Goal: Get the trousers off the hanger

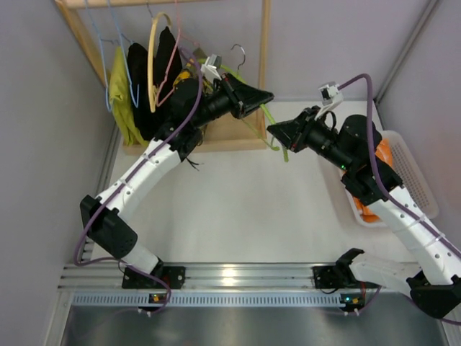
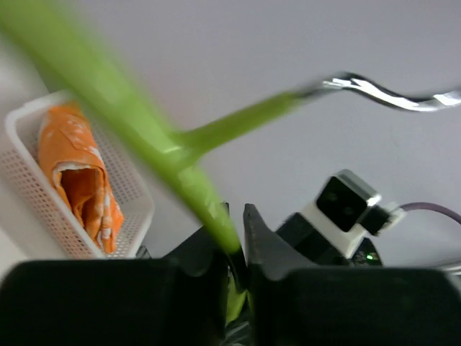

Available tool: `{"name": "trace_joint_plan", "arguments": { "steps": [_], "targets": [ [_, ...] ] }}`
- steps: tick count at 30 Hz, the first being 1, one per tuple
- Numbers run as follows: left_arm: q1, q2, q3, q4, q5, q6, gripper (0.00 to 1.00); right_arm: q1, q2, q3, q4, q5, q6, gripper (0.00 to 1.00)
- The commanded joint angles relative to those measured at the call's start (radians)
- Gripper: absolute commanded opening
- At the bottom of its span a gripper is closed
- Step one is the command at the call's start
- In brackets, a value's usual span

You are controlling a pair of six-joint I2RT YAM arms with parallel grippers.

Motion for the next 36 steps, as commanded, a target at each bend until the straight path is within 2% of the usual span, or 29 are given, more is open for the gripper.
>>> {"name": "trace_joint_plan", "arguments": {
  "steps": [1,2,5,7,11,16,19,20,21,23,25,27,28,31,32,34,35,36],
  "targets": [
    [-0.004,-0.005,0.023,0.054,0.0,0.046,0.06,0.009,-0.011,0.013,0.084,-0.142,0.072,0.21],
    [-0.005,-0.007,0.022,0.053,0.005,0.045,0.02,0.009,-0.008,0.014,0.078,-0.145,0.077,0.43],
    [-0.005,-0.018,0.009,0.056,0.026,0.031,0.0,0.003,0.012,0.016,0.055,-0.189,0.132,0.77],
    [-0.005,-0.03,-0.01,0.068,0.037,0.019,0.0,-0.006,0.023,0.01,0.072,-0.241,0.184,0.82],
    [-0.008,-0.048,-0.043,0.082,0.066,0.008,0.0,-0.019,0.037,-0.003,0.15,-0.341,0.238,0.55],
    [-0.03,-0.054,-0.063,0.111,0.1,-0.004,0.0,-0.02,0.078,0.004,0.166,-0.427,0.289,0.45],
    [-0.042,-0.057,-0.073,0.12,0.103,-0.006,0.0,-0.026,0.081,-0.024,0.205,-0.455,0.332,0.28],
    [-0.042,-0.057,-0.076,0.123,0.1,-0.004,0.0,-0.026,0.081,-0.032,0.216,-0.461,0.338,0.11],
    [-0.042,-0.057,-0.084,0.125,0.1,-0.001,0.0,-0.025,0.078,-0.038,0.225,-0.466,0.35,0.01],
    [-0.042,-0.056,-0.087,0.126,0.097,0.002,0.0,-0.028,0.074,-0.041,0.23,-0.47,0.362,0.0],
    [-0.042,-0.057,-0.093,0.126,0.087,0.003,0.12,-0.034,0.069,-0.032,0.235,-0.466,0.382,0.0],
    [-0.04,-0.065,-0.103,0.126,0.084,0.016,0.29,-0.049,0.069,-0.02,0.236,-0.461,0.41,0.0],
    [-0.037,-0.07,-0.107,0.126,0.083,0.023,0.48,-0.062,0.072,-0.015,0.239,-0.461,0.422,0.0],
    [-0.016,-0.103,-0.135,0.126,0.067,0.057,0.67,-0.103,0.074,-0.015,0.247,-0.472,0.458,0.0],
    [-0.007,-0.113,-0.142,0.123,0.069,0.062,0.79,-0.112,0.072,-0.018,0.258,-0.472,0.461,0.0],
    [0.024,-0.129,-0.15,0.105,0.07,0.077,0.86,-0.117,0.063,-0.03,0.275,-0.473,0.468,0.0],
    [0.033,-0.149,-0.165,0.103,0.077,0.083,0.97,-0.117,0.064,-0.033,0.287,-0.47,0.47,0.0],
    [0.042,-0.162,-0.17,0.097,0.078,0.107,0.99,-0.12,0.064,-0.035,0.291,-0.469,0.478,0.0]
  ]
}}
